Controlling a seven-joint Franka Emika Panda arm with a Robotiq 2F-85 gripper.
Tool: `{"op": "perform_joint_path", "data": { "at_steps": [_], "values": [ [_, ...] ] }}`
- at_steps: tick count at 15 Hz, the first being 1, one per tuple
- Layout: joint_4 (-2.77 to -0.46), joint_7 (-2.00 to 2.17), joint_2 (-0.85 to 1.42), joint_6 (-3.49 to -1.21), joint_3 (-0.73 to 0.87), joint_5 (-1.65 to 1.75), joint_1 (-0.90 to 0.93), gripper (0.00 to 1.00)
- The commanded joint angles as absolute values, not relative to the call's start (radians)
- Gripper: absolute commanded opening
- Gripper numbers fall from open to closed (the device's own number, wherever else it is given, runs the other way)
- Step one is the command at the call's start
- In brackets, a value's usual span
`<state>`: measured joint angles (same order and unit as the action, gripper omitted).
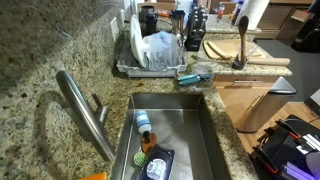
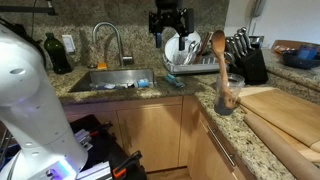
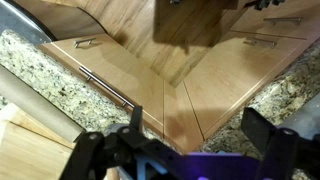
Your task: Open the tap
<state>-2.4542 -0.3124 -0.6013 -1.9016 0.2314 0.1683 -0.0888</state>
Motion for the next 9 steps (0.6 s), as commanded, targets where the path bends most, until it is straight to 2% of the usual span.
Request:
{"op": "perform_joint_path", "data": {
  "at_steps": [1, 4, 5, 9],
  "values": [
    [-2.452, -0.316, -0.600, -1.900, 0.224, 0.163, -0.097, 1.00],
    [-2.452, -0.316, -0.600, -1.900, 0.224, 0.163, -0.097, 1.00],
    [-2.436, -0.327, -0.508, -1.903, 0.215, 0.137, -0.061, 1.00],
    [-2.477, -0.300, -0.400, -1.906, 0.089, 0.102, 0.048, 1.00]
  ]
}}
